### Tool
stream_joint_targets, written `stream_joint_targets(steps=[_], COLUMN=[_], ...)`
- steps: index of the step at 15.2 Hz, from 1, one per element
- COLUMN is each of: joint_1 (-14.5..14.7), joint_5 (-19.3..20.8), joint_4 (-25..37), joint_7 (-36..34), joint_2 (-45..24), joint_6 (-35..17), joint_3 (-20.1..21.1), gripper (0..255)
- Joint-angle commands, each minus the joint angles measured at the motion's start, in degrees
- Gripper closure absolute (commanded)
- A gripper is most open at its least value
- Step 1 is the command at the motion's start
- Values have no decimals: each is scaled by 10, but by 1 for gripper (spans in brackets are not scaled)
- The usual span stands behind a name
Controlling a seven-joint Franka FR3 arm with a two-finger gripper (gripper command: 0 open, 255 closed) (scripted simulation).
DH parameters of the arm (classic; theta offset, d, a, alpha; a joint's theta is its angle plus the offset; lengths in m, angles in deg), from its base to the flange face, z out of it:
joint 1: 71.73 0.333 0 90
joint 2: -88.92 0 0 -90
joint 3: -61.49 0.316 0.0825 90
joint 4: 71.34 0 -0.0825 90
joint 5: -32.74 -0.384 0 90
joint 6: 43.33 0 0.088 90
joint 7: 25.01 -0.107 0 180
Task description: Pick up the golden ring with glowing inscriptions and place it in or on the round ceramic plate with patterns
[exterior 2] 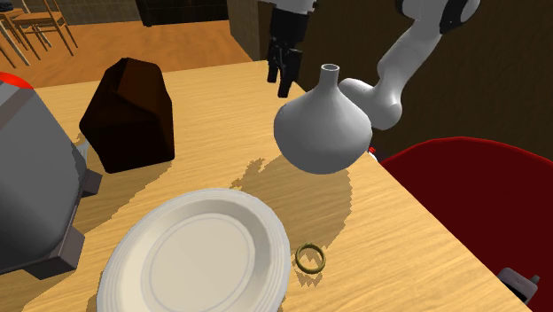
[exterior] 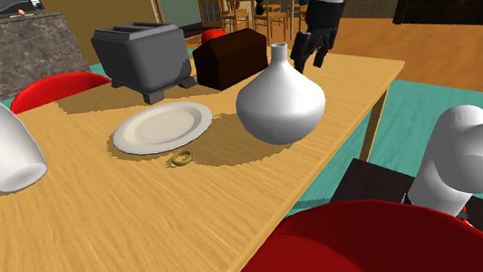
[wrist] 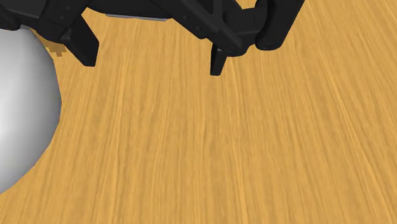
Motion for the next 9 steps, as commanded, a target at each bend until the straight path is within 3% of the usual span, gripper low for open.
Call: stream_joint_targets(steps=[1, 9], joint_1=[9, 44], joint_5=[-7, -12], joint_4=[6, 47], joint_7=[-16, -88], joint_2=[-18, -98], joint_6=[-18, -84], joint_3=[23, 110], gripper=[0, 0])
